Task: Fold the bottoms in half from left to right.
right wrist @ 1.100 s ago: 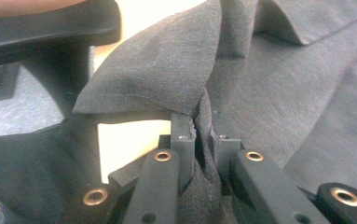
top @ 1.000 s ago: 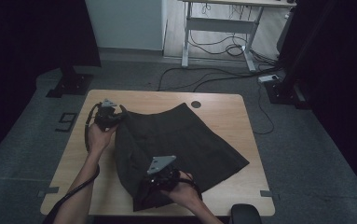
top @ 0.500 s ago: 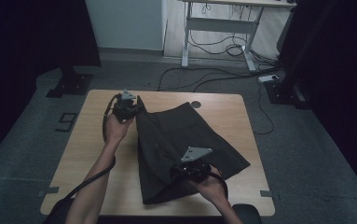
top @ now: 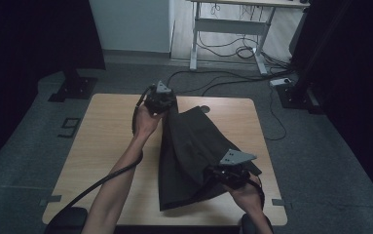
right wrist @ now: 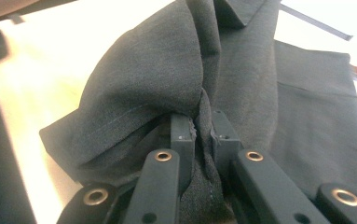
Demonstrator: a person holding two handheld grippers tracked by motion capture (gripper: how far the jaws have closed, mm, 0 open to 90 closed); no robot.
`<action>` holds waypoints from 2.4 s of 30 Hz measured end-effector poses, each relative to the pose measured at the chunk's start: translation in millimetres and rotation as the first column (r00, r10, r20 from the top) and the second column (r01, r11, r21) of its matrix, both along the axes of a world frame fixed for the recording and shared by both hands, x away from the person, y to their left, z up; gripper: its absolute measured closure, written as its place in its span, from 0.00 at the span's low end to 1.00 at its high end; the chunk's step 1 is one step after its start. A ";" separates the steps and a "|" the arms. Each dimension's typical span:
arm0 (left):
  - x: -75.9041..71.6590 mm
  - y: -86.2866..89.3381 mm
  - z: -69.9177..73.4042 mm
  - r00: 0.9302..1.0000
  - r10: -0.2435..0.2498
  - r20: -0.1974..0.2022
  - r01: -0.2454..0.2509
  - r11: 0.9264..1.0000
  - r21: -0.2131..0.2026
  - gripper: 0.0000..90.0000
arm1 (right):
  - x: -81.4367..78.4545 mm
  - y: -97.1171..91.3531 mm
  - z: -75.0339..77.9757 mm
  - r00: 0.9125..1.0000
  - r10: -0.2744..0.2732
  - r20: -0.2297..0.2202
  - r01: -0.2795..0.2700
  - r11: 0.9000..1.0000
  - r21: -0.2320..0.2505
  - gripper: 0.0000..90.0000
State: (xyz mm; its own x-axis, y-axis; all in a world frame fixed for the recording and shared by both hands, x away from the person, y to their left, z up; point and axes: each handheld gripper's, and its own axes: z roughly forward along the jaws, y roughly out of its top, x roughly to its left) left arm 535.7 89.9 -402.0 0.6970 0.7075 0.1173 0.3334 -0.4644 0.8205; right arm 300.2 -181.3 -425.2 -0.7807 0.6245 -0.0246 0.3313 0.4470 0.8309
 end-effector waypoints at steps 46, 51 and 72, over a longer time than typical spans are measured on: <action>-57.9 -21.8 -67.2 0.990 -0.084 -0.115 0.085 0.996 0.008 0.08 | 8.7 -72.6 -45.7 0.969 -0.201 -0.143 0.201 0.979 -0.011 0.49; -97.8 -9.7 -81.3 0.987 -0.101 -0.128 0.105 0.994 0.024 0.03 | 16.6 -38.6 -41.9 0.982 -0.129 -0.140 0.129 0.992 -0.011 0.59; -147.9 6.6 -136.2 0.983 -0.083 -0.167 0.093 0.994 0.057 0.07 | 47.7 28.0 -98.1 0.965 -0.183 -0.186 0.127 0.952 -0.280 0.92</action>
